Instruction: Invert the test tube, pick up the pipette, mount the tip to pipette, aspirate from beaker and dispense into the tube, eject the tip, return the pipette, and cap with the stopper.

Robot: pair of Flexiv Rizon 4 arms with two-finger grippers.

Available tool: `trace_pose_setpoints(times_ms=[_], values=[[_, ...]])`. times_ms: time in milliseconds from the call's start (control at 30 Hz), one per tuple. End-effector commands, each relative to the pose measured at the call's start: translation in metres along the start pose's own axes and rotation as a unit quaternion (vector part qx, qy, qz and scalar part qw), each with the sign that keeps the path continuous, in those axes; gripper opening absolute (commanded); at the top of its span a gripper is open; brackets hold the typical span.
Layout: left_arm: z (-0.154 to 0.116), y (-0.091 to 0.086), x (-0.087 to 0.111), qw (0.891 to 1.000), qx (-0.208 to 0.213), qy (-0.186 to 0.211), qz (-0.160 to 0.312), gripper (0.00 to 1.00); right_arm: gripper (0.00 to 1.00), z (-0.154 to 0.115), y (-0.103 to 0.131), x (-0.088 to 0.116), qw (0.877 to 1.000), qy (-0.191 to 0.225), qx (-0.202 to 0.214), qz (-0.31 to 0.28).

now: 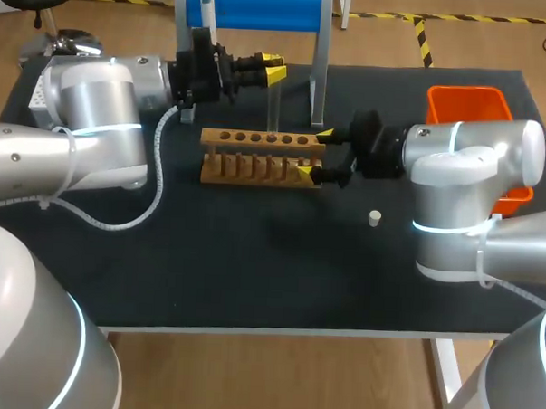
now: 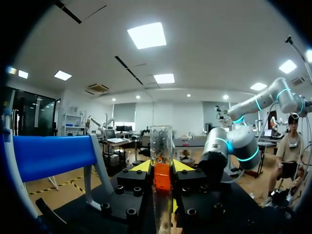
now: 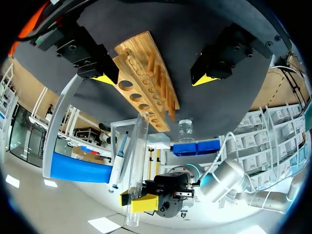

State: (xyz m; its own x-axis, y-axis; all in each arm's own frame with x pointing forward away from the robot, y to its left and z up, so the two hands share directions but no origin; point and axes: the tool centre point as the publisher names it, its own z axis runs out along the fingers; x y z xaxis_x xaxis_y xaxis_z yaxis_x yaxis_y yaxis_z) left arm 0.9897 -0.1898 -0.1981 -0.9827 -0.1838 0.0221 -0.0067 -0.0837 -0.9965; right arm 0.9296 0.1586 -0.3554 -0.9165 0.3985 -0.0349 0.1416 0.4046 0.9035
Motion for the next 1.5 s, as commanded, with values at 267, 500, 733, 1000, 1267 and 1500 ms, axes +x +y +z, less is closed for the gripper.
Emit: trace_pose_setpoints(times_ms=[267,500,733,1000,1267,1500], values=[[0.0,0.007,-0.003,1.0,0.002,-0.004,-0.004,0.0,1.0,-0.001,0.0,0.0,1.0,0.001,0.001,0.0],[0.0,0.01,-0.004,1.0,0.006,-0.005,-0.006,0.0,1.0,-0.001,0.0,0.0,1.0,0.001,0.001,0.0],[0.0,0.013,-0.005,1.0,0.003,-0.006,-0.009,0.0,1.0,-0.001,0.0,0.0,1.0,0.001,0.001,0.0],[0.001,0.018,-0.004,1.0,-0.007,-0.002,-0.01,0.0,1.0,-0.001,0.0,0.0,1.0,0.001,0.001,0.0],[0.0,0.019,-0.002,1.0,-0.028,-0.003,-0.011,0.0,1.0,-0.001,0.0,0.0,1.0,0.001,0.001,0.0],[-0.004,0.02,-0.001,0.999,-0.042,-0.008,-0.011,0.0,1.0,-0.001,0.0,0.0,1.0,0.001,0.001,0.0]])
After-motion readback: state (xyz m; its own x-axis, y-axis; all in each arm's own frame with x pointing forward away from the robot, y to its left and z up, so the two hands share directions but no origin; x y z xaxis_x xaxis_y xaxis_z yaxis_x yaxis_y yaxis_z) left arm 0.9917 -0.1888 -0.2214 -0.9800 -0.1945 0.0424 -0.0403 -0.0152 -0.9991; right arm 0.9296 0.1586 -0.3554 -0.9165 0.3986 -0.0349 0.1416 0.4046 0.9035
